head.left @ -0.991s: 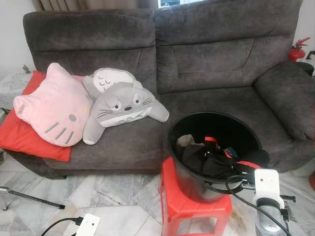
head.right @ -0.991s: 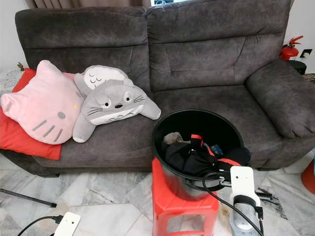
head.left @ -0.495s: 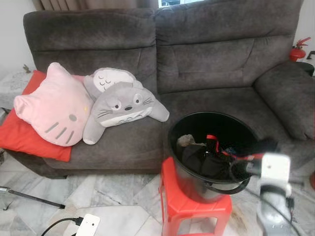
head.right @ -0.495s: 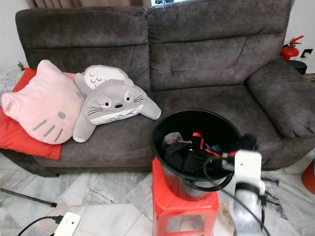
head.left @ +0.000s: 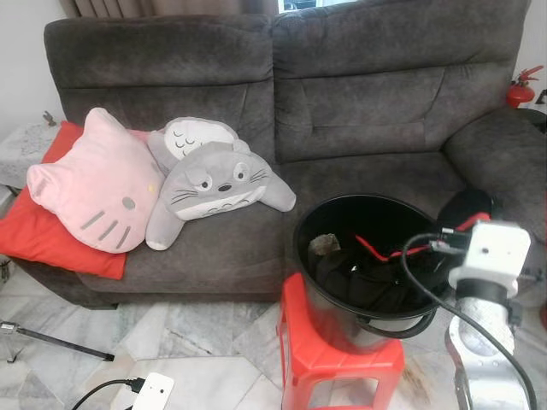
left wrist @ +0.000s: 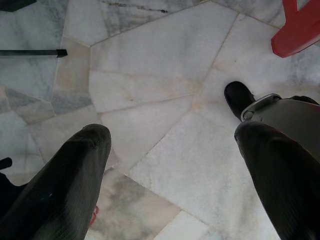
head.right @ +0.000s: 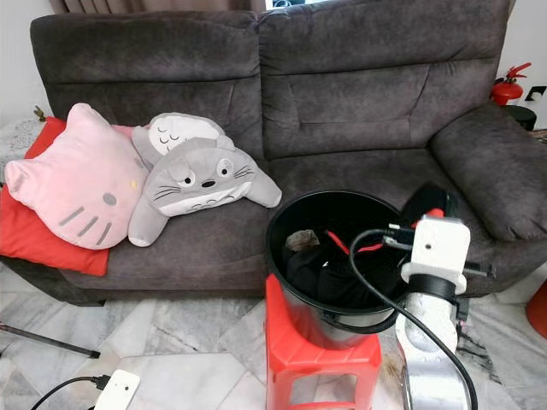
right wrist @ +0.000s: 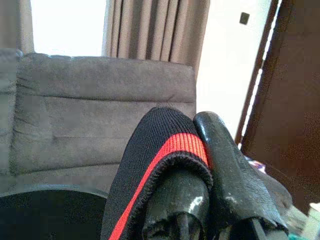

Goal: Hang hanger

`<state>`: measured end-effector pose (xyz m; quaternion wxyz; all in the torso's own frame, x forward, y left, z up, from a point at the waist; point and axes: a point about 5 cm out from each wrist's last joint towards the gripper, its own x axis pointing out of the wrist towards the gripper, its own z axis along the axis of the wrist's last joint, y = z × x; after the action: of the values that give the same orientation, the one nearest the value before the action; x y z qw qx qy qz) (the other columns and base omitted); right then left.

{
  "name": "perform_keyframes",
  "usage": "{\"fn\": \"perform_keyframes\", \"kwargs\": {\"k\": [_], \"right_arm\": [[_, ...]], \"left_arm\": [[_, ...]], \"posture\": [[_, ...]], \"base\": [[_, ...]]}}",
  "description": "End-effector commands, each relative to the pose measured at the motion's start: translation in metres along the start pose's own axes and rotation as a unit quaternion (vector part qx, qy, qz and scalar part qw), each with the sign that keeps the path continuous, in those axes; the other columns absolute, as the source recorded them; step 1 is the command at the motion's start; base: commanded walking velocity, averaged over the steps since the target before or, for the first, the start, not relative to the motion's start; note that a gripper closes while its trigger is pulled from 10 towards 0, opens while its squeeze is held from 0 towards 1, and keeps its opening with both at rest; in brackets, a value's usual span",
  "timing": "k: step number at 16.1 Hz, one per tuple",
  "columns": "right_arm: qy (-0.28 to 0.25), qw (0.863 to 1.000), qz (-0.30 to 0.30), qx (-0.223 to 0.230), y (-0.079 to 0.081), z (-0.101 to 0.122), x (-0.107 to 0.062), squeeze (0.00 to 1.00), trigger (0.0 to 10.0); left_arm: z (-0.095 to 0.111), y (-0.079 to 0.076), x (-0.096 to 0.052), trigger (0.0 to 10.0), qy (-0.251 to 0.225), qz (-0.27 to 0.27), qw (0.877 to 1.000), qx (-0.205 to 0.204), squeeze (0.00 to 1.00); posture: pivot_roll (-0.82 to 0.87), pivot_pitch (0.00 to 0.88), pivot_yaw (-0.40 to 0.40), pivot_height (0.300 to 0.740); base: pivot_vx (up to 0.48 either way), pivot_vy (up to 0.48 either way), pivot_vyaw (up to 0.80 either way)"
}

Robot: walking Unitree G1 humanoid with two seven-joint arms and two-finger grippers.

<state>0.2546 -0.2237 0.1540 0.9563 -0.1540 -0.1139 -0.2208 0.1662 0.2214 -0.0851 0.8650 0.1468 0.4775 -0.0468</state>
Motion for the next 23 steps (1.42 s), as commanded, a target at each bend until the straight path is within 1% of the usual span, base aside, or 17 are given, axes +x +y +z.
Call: {"fn": "perform_keyframes", "kwargs": {"k": [1,2,4,5,6,11,12,13,17,23], "right_arm": [[-0.011,1.000,0.007,0.014,0.006,0.009,0.000,0.00,10.0],[0.001,1.000,0.014,0.012,0.010,0.005,-0.004,0.00,10.0],[0.015,1.000,0.011,0.015,0.010,0.001,-0.009,0.00,10.0],[0.015,1.000,0.011,0.018,0.011,0.003,-0.011,0.00,10.0],[0.017,0.999,0.020,0.022,0.016,0.005,-0.013,0.00,10.0],[0.029,0.999,0.024,0.030,0.024,0.002,-0.014,0.00,10.0],[0.030,0.999,0.024,0.028,0.023,0.003,-0.012,0.00,10.0],[0.035,0.999,0.024,0.025,0.022,0.001,-0.011,0.00,10.0],[0.054,0.998,0.033,0.016,0.022,-0.007,-0.013,0.00,10.0],[0.044,0.998,0.034,0.015,0.020,-0.003,-0.009,0.00,10.0]], "left_arm": [[-0.004,0.001,-0.001,10.0,0.008,0.001,1.000,0.003,0.00],[-0.005,0.001,-0.001,10.0,0.008,0.002,1.000,0.002,0.00],[-0.005,0.001,-0.001,10.0,0.006,0.002,1.000,-0.007,0.00],[-0.005,0.002,-0.001,10.0,0.003,0.005,1.000,-0.015,0.00],[-0.005,0.002,-0.001,10.0,0.002,0.006,1.000,-0.014,0.00],[-0.005,0.006,-0.002,10.0,0.000,0.013,1.000,-0.007,0.00],[-0.006,0.006,-0.002,10.0,0.000,0.014,1.000,-0.009,0.00],[-0.007,0.007,-0.002,10.0,-0.003,0.015,1.000,-0.020,0.00],[-0.007,0.006,-0.003,10.0,-0.004,0.017,1.000,-0.025,0.00],[-0.009,0.001,-0.003,10.0,-0.003,0.012,1.000,-0.028,0.00]], "posture": [[-0.20,0.000,0.096,0.740],[-0.20,0.000,0.095,0.740],[-0.20,0.000,0.095,0.740],[-0.20,0.000,0.096,0.740],[-0.20,0.000,0.099,0.740],[-0.19,0.000,0.101,0.740],[-0.18,0.000,0.098,0.740],[-0.18,0.000,0.095,0.740],[-0.18,0.000,0.083,0.740],[-0.19,0.000,0.073,0.740]], "base": [[0.000,0.000,0.00],[0.000,0.000,0.00],[0.000,0.000,0.00],[0.000,0.000,0.00],[0.000,0.000,0.00],[0.000,0.000,0.00],[0.000,0.000,0.00],[0.000,0.000,0.00],[0.000,0.000,0.00],[0.000,0.000,0.00]]}}
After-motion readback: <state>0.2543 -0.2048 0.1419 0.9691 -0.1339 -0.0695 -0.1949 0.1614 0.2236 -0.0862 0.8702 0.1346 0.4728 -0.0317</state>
